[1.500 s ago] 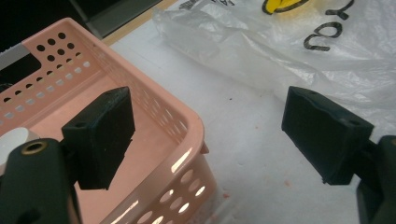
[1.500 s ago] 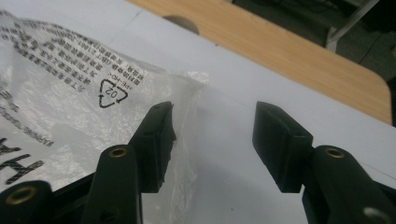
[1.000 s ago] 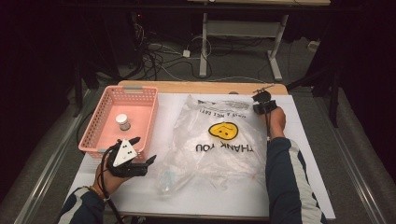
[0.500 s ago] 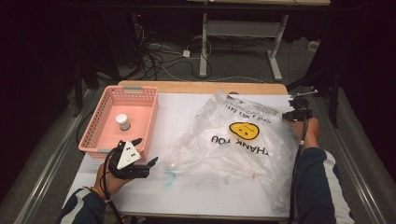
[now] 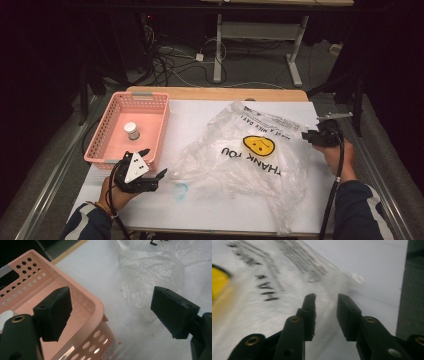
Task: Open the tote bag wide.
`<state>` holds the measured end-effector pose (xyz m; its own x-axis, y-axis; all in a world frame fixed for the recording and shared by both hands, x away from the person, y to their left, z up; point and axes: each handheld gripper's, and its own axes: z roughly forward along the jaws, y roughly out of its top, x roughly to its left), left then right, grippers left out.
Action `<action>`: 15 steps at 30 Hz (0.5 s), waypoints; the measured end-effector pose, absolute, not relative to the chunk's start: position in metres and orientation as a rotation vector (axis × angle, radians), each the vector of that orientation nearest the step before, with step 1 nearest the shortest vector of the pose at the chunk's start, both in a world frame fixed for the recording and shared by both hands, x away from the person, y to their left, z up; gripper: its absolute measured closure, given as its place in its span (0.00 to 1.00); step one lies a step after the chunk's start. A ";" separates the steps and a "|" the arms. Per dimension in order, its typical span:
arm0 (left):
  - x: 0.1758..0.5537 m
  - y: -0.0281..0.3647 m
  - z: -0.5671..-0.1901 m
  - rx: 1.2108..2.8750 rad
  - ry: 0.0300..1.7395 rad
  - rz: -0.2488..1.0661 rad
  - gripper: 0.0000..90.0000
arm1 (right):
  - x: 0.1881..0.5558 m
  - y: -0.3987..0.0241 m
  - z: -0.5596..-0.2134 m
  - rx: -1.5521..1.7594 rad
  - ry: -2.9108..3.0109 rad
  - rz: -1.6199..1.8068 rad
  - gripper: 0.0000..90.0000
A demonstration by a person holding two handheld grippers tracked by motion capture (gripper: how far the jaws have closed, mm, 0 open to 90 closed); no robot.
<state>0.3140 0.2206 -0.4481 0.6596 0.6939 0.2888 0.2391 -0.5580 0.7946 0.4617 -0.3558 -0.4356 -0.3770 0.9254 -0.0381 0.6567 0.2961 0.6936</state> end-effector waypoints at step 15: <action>0.310 0.220 -0.446 2.124 0.707 0.788 0.19 | 0.359 -0.226 -0.393 0.666 2.374 1.099 0.26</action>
<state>0.3104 0.2203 -0.4461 0.6581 0.6890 0.3035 0.2275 -0.5663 0.7922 0.3588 -0.2262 -0.3935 -0.7879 0.5871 -0.1855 0.2385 0.5688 0.7871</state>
